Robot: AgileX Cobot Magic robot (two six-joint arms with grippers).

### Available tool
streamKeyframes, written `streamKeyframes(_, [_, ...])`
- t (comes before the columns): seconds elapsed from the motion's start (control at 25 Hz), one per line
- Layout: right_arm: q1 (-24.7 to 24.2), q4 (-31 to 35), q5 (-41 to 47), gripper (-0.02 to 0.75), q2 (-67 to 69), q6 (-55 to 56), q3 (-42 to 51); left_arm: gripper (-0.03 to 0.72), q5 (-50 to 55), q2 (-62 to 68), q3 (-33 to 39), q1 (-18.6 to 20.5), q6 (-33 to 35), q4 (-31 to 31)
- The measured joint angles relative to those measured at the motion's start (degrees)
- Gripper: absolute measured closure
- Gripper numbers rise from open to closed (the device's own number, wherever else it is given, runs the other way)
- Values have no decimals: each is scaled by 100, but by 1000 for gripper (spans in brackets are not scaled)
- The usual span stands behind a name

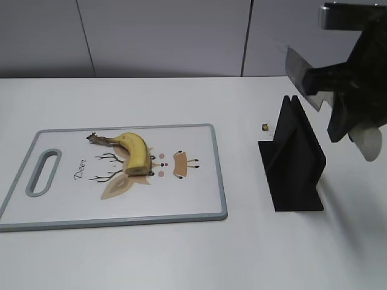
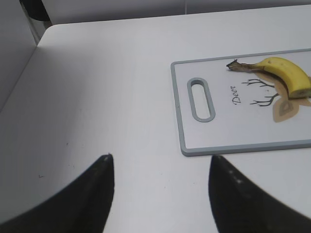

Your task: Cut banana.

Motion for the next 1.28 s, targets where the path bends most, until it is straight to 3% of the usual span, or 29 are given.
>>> streamKeyframes(0.52, [0, -201, 95, 578, -97, -256, -1210, 130, 0, 0, 0, 0, 0, 0])
streamKeyframes(0.92, [0, -146, 107, 577, -99, -1944, -1521, 201, -6, 0, 0, 0, -5, -24])
streamKeyframes(1.28, [0, -146, 125, 577, 231, -3576, -1661, 40, -478, 917, -603, 0, 153, -161])
